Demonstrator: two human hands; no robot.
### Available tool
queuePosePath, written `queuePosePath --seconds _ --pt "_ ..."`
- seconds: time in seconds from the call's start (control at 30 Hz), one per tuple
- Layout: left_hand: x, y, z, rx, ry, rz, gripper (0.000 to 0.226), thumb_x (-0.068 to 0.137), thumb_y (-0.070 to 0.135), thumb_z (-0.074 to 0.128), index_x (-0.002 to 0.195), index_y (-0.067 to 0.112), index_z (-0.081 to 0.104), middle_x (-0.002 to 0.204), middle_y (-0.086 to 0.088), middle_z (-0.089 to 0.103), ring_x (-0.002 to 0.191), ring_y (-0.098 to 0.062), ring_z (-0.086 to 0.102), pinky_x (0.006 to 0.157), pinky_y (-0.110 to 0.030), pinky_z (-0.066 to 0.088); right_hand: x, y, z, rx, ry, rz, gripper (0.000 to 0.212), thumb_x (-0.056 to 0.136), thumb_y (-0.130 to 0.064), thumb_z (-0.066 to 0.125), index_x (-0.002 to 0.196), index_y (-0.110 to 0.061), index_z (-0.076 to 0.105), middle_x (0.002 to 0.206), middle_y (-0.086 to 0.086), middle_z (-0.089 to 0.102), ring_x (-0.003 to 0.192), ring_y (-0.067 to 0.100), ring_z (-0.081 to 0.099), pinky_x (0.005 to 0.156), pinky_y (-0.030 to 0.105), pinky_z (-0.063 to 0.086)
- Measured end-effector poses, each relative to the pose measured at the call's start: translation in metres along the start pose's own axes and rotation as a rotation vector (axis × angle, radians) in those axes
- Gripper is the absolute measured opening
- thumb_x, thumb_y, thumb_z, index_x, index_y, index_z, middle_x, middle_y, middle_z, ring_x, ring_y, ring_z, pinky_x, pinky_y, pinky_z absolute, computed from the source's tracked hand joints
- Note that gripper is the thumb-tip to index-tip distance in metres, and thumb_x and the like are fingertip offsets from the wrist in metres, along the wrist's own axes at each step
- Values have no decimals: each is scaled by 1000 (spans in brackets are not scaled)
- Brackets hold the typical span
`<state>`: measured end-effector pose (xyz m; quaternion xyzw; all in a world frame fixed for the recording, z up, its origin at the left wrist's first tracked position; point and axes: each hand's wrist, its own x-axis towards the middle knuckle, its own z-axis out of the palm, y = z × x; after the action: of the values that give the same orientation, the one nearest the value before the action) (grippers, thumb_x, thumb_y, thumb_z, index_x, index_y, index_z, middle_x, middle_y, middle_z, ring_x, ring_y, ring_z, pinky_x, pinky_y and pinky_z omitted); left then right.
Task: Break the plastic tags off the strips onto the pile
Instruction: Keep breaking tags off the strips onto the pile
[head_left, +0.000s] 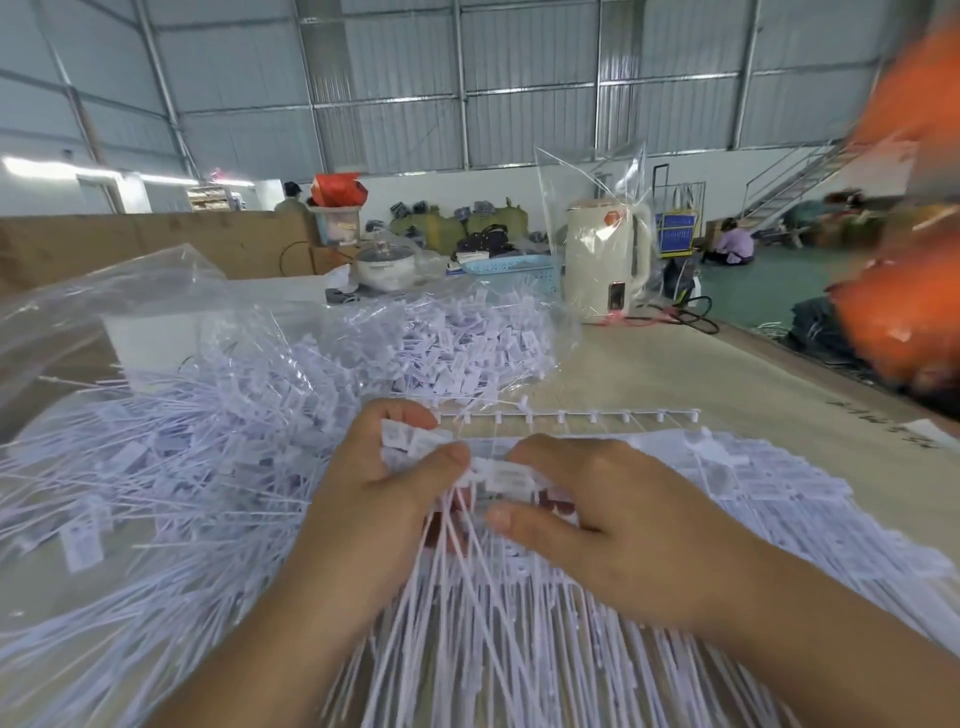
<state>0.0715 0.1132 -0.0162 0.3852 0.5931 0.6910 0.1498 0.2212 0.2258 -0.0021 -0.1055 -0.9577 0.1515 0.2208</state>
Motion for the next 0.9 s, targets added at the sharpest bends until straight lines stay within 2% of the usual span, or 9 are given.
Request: queuePosePath --seconds 0.13,0.3,0.43,0.5,0.6,0.67,0.73,0.8,0.9 --pt "-1 -2 -3 -8 -17 -38 21 83 12 72 81 31 62 70 1 68 59 -28 64 51 -48 56 3 4 1 10 -72 42 30 95 -56 45 83 -29 45 56 -4 47 49 9 46 51 33 39" --pt "-2 -3 0 7 3 -78 19 80 21 77 87 31 62 81 -15 68 64 -41 64 60 -71 51 4 10 3 151 -43 37 29 94 -50 51 90 -22 56 53 -1 45 45 10 41 52 34 37" --pt "-5 1 10 -28 80 -59 19 83 18 74 78 32 61 80 -16 69 65 -37 63 69 -74 49 3 10 6 156 56 56 28 93 -49 54 80 -25 53 48 -5 45 42 11 40 48 33 33" --pt "-10 6 17 -83 164 -26 18 75 26 77 74 32 59 86 -28 65 71 -47 63 76 -74 48 4 8 9 212 142 45 23 94 -46 56 77 -31 52 47 -9 45 40 11 40 46 28 28" --pt "-17 10 24 -107 236 29 19 79 31 72 75 30 53 79 -34 57 68 -53 59 70 -69 52 6 2 14 212 266 42 24 93 -44 58 79 -25 56 48 -8 46 38 10 40 43 24 28" --pt "-17 10 23 -105 267 37 26 88 19 68 73 29 49 64 -20 52 54 -37 51 59 -63 56 11 7 12 354 389 126 28 92 -43 59 80 -18 57 46 -8 46 33 8 37 38 21 29" --pt "-15 9 18 -157 282 -1 32 89 13 64 67 31 48 63 -9 53 59 -27 52 61 -57 56 13 18 0 405 534 228 31 90 -41 60 76 -14 57 45 -7 39 35 6 34 38 16 27" --pt "-14 8 16 -189 263 -31 32 89 14 65 66 30 49 65 -8 60 61 -27 58 64 -53 57 10 27 -7 353 487 233 32 87 -45 61 75 -15 57 49 -7 37 41 5 34 42 16 27" --pt "-17 8 22 -127 176 10 17 91 15 64 81 22 51 66 -2 68 54 -20 64 45 -30 53 3 15 4 388 192 46 26 87 -52 56 94 -27 61 52 -16 52 38 2 40 40 12 29"
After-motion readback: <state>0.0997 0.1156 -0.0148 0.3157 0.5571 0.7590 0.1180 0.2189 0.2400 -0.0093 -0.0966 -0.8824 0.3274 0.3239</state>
